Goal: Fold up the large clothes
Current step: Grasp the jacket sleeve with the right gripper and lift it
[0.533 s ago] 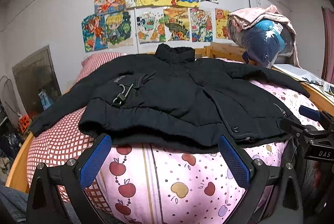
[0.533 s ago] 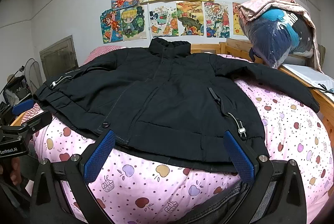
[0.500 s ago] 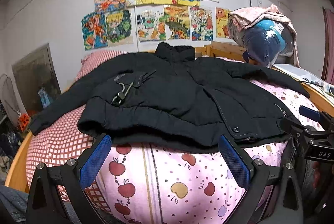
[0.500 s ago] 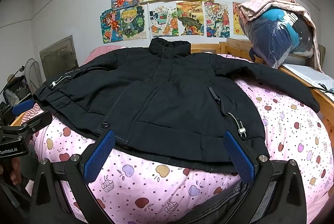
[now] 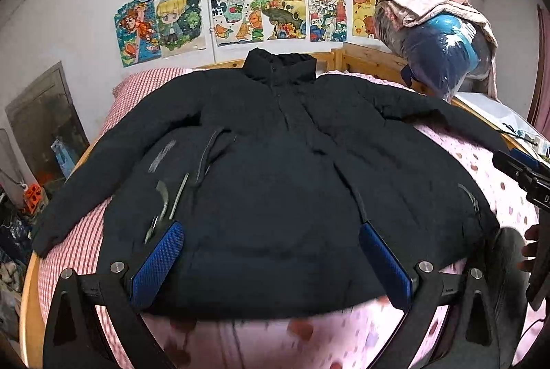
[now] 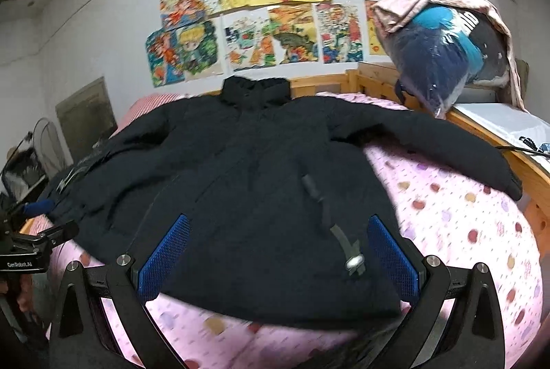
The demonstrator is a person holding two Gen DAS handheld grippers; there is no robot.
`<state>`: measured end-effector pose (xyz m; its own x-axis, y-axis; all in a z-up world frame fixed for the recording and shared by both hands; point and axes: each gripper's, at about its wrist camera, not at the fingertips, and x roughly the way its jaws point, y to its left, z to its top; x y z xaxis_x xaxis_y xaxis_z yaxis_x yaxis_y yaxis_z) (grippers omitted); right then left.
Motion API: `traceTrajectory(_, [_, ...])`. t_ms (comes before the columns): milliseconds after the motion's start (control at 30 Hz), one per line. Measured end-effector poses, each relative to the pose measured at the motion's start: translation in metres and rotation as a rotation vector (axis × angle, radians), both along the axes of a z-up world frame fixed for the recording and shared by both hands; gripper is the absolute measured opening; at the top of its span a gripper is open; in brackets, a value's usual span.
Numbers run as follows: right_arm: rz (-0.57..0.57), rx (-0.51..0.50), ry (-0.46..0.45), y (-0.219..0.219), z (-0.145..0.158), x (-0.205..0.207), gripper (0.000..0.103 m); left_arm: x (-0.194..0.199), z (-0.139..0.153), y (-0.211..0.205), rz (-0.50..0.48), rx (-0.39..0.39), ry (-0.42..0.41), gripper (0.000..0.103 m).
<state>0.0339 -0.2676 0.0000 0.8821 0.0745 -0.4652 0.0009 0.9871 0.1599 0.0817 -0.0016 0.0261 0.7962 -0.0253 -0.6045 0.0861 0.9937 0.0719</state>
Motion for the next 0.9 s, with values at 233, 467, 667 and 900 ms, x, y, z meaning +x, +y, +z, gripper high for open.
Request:
traceTrajectory(233, [-0.103, -0.048, 0.077, -0.049, 0.005, 0.047, 0.102, 0.062, 0.013, -0.030, -0.020, -0.005, 0.040, 0.103])
traceTrajectory(467, [-0.225, -0.073, 0.115, -0.094, -0.004, 0.077, 0.102, 0.131, 0.016, -0.061, -0.015, -0.043, 0.097, 0.103])
traceTrajectory(667, [-0.289, -0.022, 0.143, -0.133, -0.022, 0.096, 0.102, 0.192, 0.003, -0.108, -0.032, -0.011, 0.113, 0.103])
traceTrajectory(900, [-0.327, -0.027, 0.198, -0.158, -0.043, 0.120, 0.102, 0.251, -0.018, -0.159, -0.079, -0.017, 0.154, 0.103])
